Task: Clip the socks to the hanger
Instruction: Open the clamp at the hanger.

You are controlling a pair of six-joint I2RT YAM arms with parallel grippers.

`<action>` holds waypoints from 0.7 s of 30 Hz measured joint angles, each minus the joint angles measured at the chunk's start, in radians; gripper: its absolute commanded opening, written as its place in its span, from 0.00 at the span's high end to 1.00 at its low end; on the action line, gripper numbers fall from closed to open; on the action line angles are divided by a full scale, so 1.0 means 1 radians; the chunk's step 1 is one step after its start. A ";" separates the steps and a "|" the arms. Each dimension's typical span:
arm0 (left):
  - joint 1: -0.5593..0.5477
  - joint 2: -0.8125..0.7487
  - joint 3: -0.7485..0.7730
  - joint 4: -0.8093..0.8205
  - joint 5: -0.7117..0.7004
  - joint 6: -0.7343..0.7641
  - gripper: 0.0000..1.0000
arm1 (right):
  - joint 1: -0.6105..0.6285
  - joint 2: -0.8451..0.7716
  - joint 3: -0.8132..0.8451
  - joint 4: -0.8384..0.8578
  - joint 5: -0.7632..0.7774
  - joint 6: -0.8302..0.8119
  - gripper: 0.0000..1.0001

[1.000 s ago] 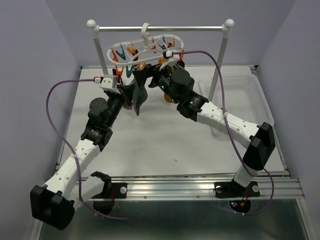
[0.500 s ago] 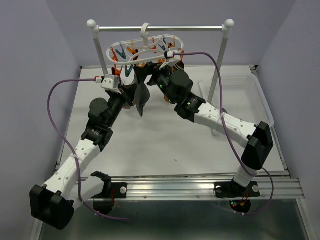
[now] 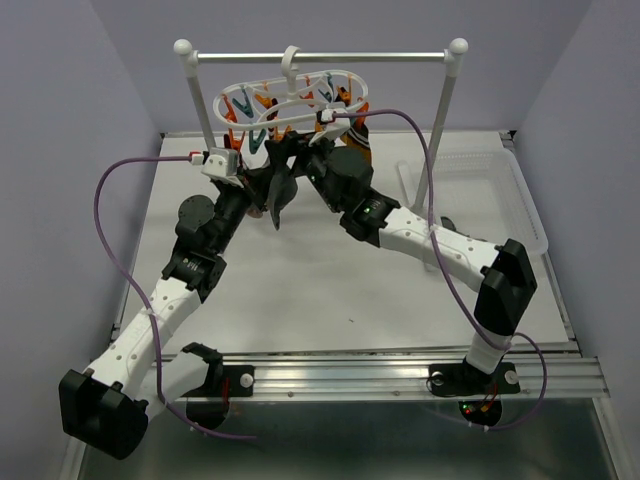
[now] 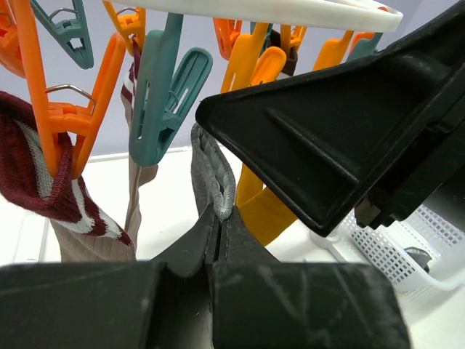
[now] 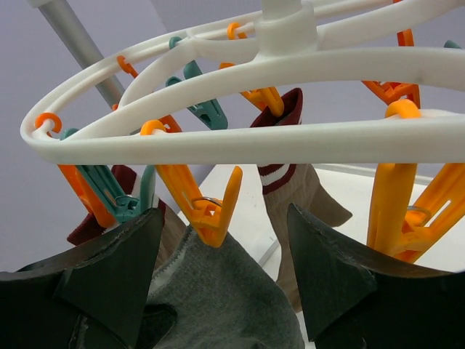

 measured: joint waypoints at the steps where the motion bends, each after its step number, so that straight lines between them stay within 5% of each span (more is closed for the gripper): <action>1: 0.000 0.000 0.000 0.001 0.002 0.001 1.00 | 0.002 0.001 0.000 0.000 0.003 -0.002 0.25; 21: -0.018 0.000 0.000 0.018 0.029 0.008 1.00 | 0.034 0.002 0.000 0.108 0.087 -0.072 0.32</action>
